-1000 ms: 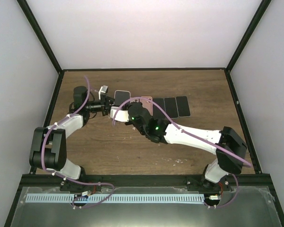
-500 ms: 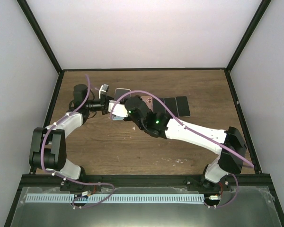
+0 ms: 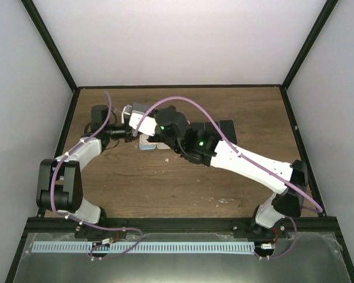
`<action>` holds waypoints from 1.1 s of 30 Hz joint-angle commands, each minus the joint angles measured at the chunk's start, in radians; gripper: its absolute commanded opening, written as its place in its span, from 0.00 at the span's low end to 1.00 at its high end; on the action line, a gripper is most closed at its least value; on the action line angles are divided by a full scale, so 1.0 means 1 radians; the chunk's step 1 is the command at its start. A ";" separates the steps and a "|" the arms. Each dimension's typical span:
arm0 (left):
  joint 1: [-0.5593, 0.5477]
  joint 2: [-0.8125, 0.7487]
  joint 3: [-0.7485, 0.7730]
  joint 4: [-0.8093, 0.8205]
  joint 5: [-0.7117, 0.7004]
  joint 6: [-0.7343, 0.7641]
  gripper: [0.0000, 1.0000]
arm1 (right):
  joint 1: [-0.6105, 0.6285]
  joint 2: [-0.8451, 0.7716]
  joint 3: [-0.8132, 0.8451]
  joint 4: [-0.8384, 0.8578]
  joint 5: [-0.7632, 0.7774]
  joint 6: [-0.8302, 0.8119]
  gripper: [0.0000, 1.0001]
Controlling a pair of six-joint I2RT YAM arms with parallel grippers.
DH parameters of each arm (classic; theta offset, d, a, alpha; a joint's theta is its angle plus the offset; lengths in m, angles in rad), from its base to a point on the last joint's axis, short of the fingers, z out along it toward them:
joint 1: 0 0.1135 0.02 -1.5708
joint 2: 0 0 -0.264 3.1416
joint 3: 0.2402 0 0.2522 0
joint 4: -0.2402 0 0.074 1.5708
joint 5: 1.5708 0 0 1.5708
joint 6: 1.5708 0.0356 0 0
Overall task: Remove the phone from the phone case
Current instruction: Remove the phone case from the phone, then place the phone case at the center of the board.
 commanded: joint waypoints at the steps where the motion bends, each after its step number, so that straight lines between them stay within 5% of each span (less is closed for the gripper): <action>1: 0.015 -0.006 0.065 -0.143 0.002 0.197 0.00 | -0.006 -0.026 0.084 -0.054 -0.033 0.082 0.01; 18: 0.245 0.136 0.283 -0.816 -0.202 0.798 0.00 | -0.144 -0.065 0.028 -0.132 -0.147 0.234 0.01; 33: 0.289 0.401 0.394 -0.832 -0.377 0.876 0.01 | -0.151 -0.044 0.023 -0.136 -0.157 0.248 0.01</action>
